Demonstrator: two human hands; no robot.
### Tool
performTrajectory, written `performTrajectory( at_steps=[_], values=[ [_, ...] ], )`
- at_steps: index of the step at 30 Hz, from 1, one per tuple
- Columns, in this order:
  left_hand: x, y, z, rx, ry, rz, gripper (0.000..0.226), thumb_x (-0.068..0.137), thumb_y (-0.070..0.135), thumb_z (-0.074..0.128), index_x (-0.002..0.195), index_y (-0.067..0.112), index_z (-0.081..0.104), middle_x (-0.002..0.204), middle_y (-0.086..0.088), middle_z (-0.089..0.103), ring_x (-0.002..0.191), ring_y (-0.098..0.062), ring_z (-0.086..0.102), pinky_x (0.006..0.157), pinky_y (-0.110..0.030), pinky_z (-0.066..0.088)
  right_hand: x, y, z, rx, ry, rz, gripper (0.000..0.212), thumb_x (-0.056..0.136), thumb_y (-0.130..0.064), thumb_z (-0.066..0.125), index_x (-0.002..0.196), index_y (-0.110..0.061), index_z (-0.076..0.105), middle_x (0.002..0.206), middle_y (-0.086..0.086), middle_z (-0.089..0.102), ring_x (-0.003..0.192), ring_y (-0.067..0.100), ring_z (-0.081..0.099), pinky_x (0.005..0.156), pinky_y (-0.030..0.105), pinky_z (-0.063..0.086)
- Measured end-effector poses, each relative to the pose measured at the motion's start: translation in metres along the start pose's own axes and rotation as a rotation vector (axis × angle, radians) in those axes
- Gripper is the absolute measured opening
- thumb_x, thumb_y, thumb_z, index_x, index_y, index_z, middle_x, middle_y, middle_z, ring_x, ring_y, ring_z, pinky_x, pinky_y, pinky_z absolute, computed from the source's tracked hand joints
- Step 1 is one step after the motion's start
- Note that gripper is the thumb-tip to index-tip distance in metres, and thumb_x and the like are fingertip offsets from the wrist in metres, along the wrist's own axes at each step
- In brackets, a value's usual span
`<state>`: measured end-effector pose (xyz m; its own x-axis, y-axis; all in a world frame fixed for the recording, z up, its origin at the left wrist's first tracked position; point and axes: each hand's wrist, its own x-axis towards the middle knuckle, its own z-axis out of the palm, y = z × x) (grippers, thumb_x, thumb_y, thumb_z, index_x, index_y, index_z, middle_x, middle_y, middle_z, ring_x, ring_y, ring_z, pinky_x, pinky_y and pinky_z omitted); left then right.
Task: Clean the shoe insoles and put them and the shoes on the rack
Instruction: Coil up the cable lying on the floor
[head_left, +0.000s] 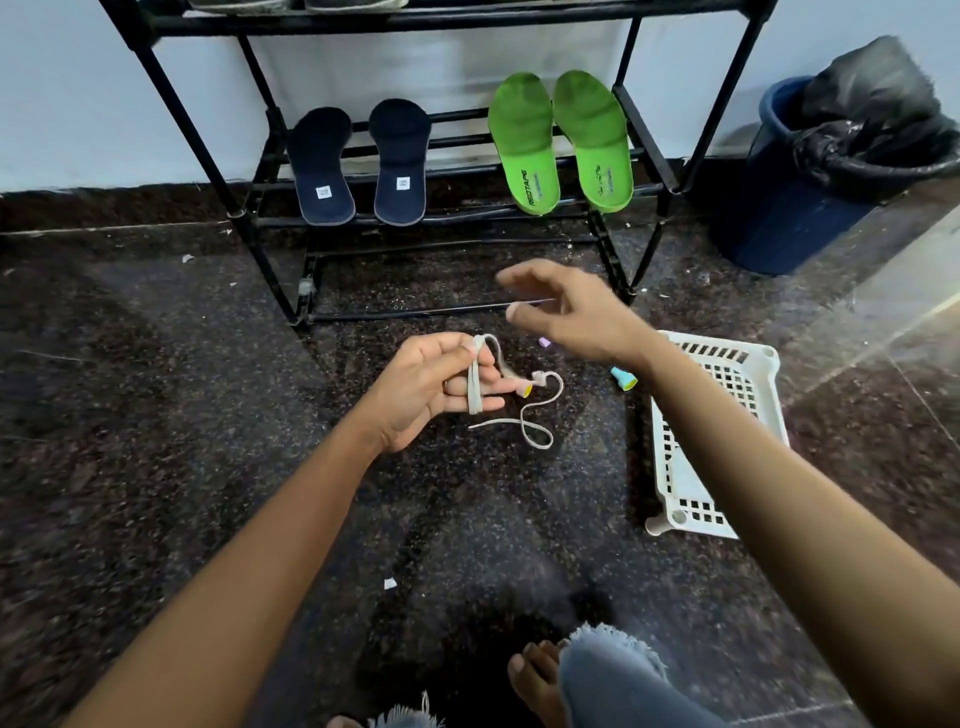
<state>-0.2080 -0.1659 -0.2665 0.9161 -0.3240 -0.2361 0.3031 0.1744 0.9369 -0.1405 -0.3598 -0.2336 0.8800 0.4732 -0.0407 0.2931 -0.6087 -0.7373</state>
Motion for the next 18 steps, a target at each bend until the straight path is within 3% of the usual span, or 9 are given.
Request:
performTrajectory(
  at_steps=[2,4,7,9,12,14,18],
  values=[
    [0.0,0.001,0.001,0.0,0.006,-0.013,0.023,0.103,0.01,0.041,0.092,0.0,0.058,0.079,-0.011,0.069,0.094,-0.035,0.071,0.08,-0.044,0.06,-0.007,-0.004,0.008,0.214,-0.162,-0.174,0.036,0.093,-0.011,0.057,0.129,-0.011,0.053,0.129,0.0,0.057,0.121,0.009,0.052,0.103,0.028,0.041],
    [0.0,0.003,0.002,0.002,0.0,-0.026,0.022,0.103,0.012,0.042,0.095,-0.001,0.058,0.079,-0.011,0.07,0.092,-0.034,0.072,0.081,-0.045,0.06,-0.009,-0.009,0.013,0.255,-0.264,-0.236,0.033,0.093,-0.003,0.054,0.126,-0.005,0.054,0.124,0.006,0.06,0.117,0.015,0.056,0.101,0.032,0.044],
    [-0.002,0.003,0.004,0.019,-0.02,-0.05,0.021,0.102,0.013,0.043,0.095,0.0,0.058,0.079,-0.009,0.074,0.088,-0.029,0.073,0.081,-0.043,0.06,-0.007,-0.015,0.01,0.282,-0.273,-0.181,0.025,0.088,-0.003,0.063,0.113,-0.003,0.063,0.108,0.012,0.068,0.101,0.026,0.065,0.093,0.039,0.051],
    [-0.002,0.002,0.004,0.031,-0.022,-0.066,0.019,0.101,0.014,0.045,0.096,0.003,0.06,0.08,-0.009,0.074,0.087,-0.028,0.073,0.079,-0.041,0.06,-0.007,-0.018,0.007,0.263,-0.253,-0.128,0.024,0.082,-0.001,0.07,0.105,-0.003,0.067,0.099,0.011,0.07,0.093,0.022,0.068,0.087,0.033,0.054],
    [0.001,-0.001,0.001,0.072,0.008,-0.094,0.017,0.1,0.012,0.05,0.096,0.003,0.064,0.083,-0.011,0.074,0.09,-0.032,0.073,0.076,-0.042,0.061,-0.005,-0.023,0.005,-0.036,-0.168,-0.205,0.015,0.078,-0.005,0.073,0.093,-0.009,0.073,0.084,0.002,0.073,0.073,0.004,0.066,0.073,0.013,0.05],
    [0.004,-0.005,-0.001,0.112,0.03,-0.114,0.017,0.099,0.011,0.053,0.098,-0.001,0.064,0.087,-0.013,0.074,0.093,-0.034,0.072,0.079,-0.044,0.06,-0.003,-0.028,0.007,-0.257,-0.149,-0.271,0.011,0.079,-0.007,0.071,0.089,-0.011,0.074,0.079,0.0,0.072,0.066,0.001,0.061,0.067,0.008,0.044],
    [0.007,-0.01,-0.003,0.162,0.087,-0.103,0.016,0.099,0.012,0.052,0.097,0.003,0.065,0.093,-0.014,0.075,0.096,-0.029,0.072,0.082,-0.042,0.06,0.0,-0.038,0.016,-0.544,-0.177,-0.225,0.007,0.081,-0.012,0.062,0.083,-0.012,0.069,0.078,0.005,0.065,0.076,0.024,0.063,0.072,0.033,0.051]
  ],
)
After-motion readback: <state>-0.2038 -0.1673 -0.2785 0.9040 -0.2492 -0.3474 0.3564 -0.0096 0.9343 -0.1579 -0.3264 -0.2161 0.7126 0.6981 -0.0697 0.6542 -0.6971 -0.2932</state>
